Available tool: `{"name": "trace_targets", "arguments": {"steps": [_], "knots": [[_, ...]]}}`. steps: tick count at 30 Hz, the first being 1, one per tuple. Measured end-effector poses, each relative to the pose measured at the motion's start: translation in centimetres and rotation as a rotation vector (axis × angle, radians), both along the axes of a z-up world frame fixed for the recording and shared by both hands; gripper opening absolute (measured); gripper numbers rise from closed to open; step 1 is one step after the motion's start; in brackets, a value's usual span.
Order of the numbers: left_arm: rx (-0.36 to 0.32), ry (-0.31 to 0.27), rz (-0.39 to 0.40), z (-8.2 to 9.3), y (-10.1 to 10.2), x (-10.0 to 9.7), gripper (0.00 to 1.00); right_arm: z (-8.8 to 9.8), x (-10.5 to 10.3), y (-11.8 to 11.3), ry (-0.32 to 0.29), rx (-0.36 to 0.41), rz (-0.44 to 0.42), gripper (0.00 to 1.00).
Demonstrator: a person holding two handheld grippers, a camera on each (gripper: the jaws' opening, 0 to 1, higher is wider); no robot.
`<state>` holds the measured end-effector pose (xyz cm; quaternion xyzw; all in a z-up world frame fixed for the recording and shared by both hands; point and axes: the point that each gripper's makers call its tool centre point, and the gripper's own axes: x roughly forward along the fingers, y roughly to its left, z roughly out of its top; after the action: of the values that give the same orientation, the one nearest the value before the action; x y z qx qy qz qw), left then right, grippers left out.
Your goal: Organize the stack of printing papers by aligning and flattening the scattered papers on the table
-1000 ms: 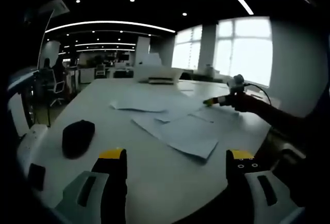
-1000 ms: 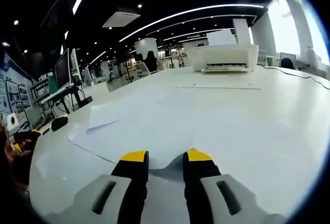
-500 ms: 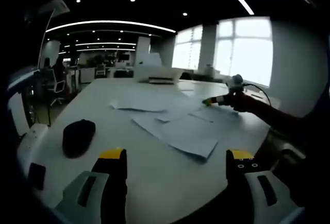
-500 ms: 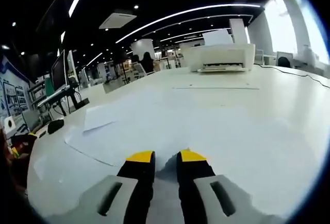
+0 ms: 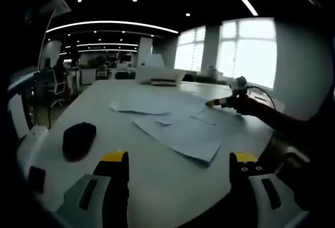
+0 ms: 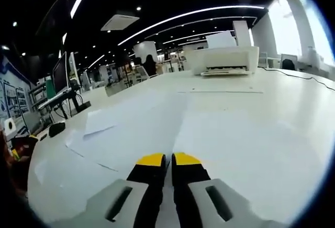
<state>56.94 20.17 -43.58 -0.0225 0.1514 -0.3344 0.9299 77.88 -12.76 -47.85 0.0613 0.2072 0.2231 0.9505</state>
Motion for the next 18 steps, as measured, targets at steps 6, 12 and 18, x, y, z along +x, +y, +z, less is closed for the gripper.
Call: {"name": "trace_targets", "arguments": {"steps": [6, 12, 18], "knots": [[-0.005, -0.002, -0.003, 0.2, -0.1, 0.0, 0.81, 0.7, -0.1, -0.1, -0.008, 0.022, -0.005, 0.00], [-0.008, -0.004, -0.016, 0.3, -0.7, 0.0, 0.81, 1.1, -0.3, -0.1, -0.008, 0.042, -0.007, 0.00], [-0.011, -0.003, -0.018, 0.2, -0.8, 0.0, 0.81, 2.0, -0.7, -0.6, -0.035, 0.014, -0.006, 0.00]]}}
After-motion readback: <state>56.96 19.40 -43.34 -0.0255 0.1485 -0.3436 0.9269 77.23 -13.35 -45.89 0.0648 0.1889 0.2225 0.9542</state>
